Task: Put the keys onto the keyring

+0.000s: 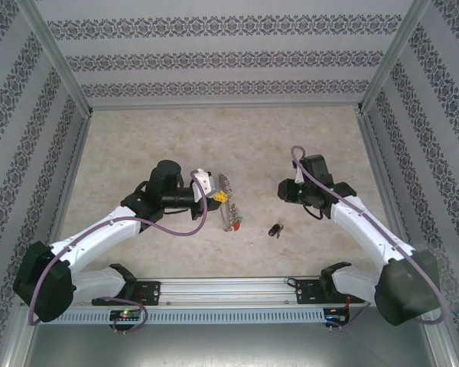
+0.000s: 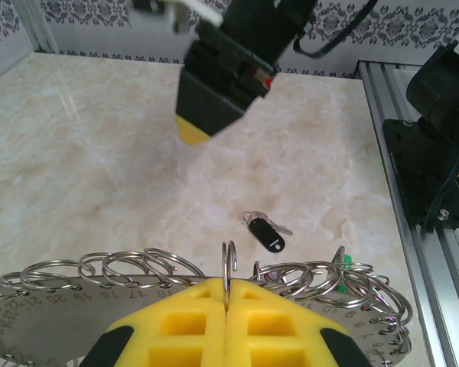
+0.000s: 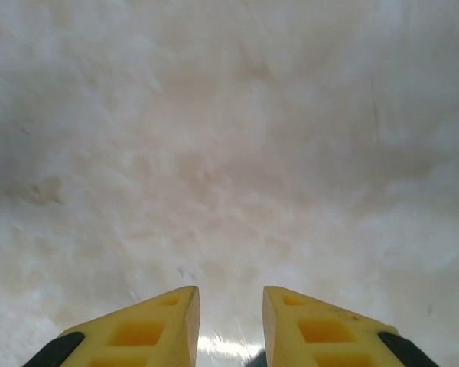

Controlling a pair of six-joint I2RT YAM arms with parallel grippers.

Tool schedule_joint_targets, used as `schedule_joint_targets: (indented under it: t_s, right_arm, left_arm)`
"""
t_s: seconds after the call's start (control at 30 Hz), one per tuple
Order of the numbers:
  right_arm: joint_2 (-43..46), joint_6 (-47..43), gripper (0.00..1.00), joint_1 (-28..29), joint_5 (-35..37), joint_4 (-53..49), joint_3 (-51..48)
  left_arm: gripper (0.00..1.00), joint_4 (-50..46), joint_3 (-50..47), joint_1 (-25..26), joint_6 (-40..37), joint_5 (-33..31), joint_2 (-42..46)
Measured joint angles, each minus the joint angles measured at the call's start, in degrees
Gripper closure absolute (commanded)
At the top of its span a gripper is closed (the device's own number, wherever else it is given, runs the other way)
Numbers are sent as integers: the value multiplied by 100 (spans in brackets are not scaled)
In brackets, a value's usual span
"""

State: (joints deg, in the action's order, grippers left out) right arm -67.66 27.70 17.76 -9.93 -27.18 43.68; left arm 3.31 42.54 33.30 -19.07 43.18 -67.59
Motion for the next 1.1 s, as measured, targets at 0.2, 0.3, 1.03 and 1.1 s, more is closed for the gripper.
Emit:
schedule_joint_targets:
  t_s: [0.2,0.3,1.03,1.1]
  right_arm:
    - [-739,431,73,42,-61,-229,-190]
    - [-1073,492,72,157,-61,-310,-177]
    - [-1740,562,77,879,442,-595,63]
    - [-1786,564,79,916,476,-619,68]
  left_arm:
    - [100,-76,13,0,-35,-72,22]
    - [100,-74,13,0,-33,-140,22]
    - [100,-341,173,-4,-131,-166,85]
    - [100,-350,173,-4,-133,-166,90]
